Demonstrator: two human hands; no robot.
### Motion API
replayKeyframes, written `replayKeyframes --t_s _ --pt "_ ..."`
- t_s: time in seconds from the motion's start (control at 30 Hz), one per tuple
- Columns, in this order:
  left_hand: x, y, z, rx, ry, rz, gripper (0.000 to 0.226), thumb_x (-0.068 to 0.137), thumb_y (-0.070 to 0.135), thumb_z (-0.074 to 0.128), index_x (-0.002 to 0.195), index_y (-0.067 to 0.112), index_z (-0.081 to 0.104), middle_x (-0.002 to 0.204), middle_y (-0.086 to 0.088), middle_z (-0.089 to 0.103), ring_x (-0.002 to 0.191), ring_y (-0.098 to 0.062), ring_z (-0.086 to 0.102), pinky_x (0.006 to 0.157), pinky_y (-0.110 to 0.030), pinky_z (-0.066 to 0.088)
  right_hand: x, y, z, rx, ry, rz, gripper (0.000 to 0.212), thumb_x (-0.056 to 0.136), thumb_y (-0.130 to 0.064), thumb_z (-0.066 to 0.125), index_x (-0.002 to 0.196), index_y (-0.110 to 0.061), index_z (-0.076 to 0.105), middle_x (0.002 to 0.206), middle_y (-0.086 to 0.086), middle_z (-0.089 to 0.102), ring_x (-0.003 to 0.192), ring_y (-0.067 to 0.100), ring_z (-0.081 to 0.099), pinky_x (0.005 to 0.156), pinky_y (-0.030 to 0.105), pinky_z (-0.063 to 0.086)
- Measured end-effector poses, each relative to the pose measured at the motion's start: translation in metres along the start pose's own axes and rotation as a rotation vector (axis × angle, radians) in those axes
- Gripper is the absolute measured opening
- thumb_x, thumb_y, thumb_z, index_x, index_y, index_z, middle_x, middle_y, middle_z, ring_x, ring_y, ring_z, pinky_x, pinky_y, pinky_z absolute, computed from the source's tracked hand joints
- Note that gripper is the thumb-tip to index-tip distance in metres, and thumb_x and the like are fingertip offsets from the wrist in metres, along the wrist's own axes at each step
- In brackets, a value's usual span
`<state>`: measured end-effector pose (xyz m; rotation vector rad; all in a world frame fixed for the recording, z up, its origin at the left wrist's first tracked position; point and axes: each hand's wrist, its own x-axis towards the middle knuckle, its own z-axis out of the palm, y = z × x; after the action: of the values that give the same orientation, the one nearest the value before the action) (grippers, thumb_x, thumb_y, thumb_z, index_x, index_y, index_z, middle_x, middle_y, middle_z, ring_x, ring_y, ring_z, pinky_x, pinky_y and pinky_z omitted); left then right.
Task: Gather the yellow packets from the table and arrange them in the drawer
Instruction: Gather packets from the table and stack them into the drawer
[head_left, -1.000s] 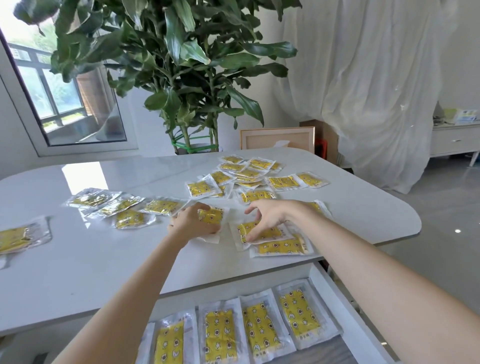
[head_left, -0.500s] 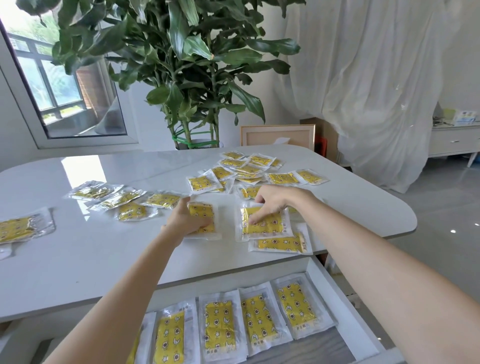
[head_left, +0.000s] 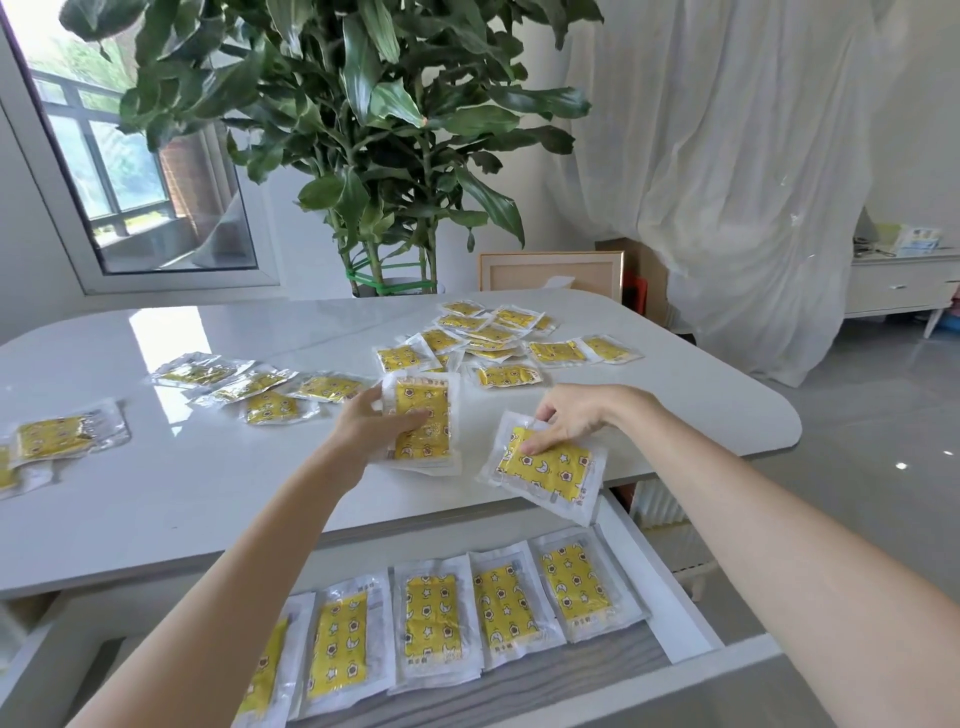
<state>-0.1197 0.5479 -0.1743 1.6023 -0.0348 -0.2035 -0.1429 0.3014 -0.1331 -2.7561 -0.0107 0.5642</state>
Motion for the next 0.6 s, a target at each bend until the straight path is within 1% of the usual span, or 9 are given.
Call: replayKeyframes --t_s 0.07,0.13,0.17,0.23,0.33,0.4,0.5,0.53,0.6 --pt "-0.007 0.0 0.002 -0.003 -0.009 0.011 0.053 0.077 0.003 0.074 0.126 0.004 0.054 0.114 -0.024 0.065 0.1 -0.038 0.065 0.091 -0.051 0.052 0.0 0.001 0.006 0.031 0.0 -0.022 0.053 0.074 -0.057 0.072 0.098 -0.01 0.07 0.105 0.006 0.072 0.103 0.029 0.066 0.095 0.039 0.05" --pt "-0.011 -0.002 0.004 0.01 -0.002 0.013 0.054 0.077 0.004 0.074 0.126 0.005 0.052 0.113 -0.023 0.066 0.098 -0.037 0.065 0.089 -0.048 0.053 -0.002 0.002 0.01 0.119 -0.016 -0.046 0.031 0.08 -0.045 0.072 0.093 -0.016 0.069 0.094 -0.003 0.071 0.091 0.018 0.068 0.081 0.027 0.054" --pt "-0.013 -0.004 0.004 0.017 -0.005 0.011 0.055 0.077 0.004 0.074 0.127 0.006 0.051 0.113 -0.023 0.066 0.099 -0.038 0.065 0.09 -0.049 0.052 -0.004 0.002 0.012 0.162 -0.022 -0.054 0.028 0.081 -0.041 0.072 0.096 -0.017 0.068 0.092 -0.005 0.07 0.087 0.015 0.068 0.078 0.025 0.055" --pt "-0.017 -0.007 0.002 0.017 -0.021 0.002 0.059 0.077 0.005 0.074 0.13 0.008 0.049 0.113 -0.023 0.066 0.102 -0.039 0.065 0.092 -0.051 0.051 -0.006 0.003 0.015 0.197 0.0 -0.058 0.033 0.081 -0.042 0.072 0.103 -0.018 0.068 0.1 0.0 0.072 0.092 0.018 0.07 0.087 0.033 0.056" --pt "-0.023 -0.01 0.0 0.003 -0.03 0.007 0.061 0.077 0.006 0.074 0.132 0.01 0.047 0.113 -0.024 0.065 0.102 -0.039 0.065 0.091 -0.051 0.052 -0.004 0.005 0.02 0.168 0.018 -0.052 0.034 0.078 -0.051 0.07 0.102 -0.027 0.064 0.109 0.001 0.07 0.101 0.021 0.067 0.096 0.039 0.051" --pt "-0.026 -0.012 -0.001 -0.003 -0.019 0.013 0.059 0.078 0.006 0.074 0.131 0.009 0.048 0.114 -0.024 0.065 0.102 -0.039 0.065 0.091 -0.051 0.052 -0.006 0.003 0.021 0.132 0.033 -0.035 0.044 0.077 -0.056 0.068 0.111 -0.028 0.062 0.109 -0.002 0.066 0.104 0.02 0.063 0.094 0.035 0.049" --pt "-0.034 -0.01 -0.001 -0.017 -0.006 0.016 0.057 0.078 0.005 0.073 0.13 0.007 0.048 0.114 -0.025 0.065 0.103 -0.04 0.064 0.092 -0.053 0.051 -0.012 -0.003 0.022 0.138 0.055 -0.044 0.041 0.081 -0.052 0.067 0.11 -0.024 0.06 0.095 -0.009 0.061 0.101 0.018 0.059 0.072 0.024 0.045" --pt "-0.036 -0.01 -0.002 -0.017 -0.004 0.014 0.058 0.078 0.005 0.073 0.13 0.006 0.047 0.114 -0.025 0.065 0.102 -0.04 0.064 0.092 -0.052 0.051 -0.015 -0.005 0.023 0.148 0.079 -0.054 0.04 0.083 -0.049 0.066 0.11 -0.02 0.06 0.097 -0.008 0.06 0.105 0.02 0.058 0.072 0.024 0.043" --pt "-0.042 -0.009 -0.003 -0.018 -0.004 0.01 0.056 0.078 0.005 0.073 0.128 0.007 0.048 0.113 -0.021 0.065 0.096 -0.035 0.066 0.085 -0.047 0.056 -0.019 -0.006 0.026 0.189 0.132 -0.077 0.04 0.084 -0.044 0.067 0.11 -0.015 0.061 0.112 0.0 0.061 0.115 0.023 0.055 0.084 0.029 0.043"
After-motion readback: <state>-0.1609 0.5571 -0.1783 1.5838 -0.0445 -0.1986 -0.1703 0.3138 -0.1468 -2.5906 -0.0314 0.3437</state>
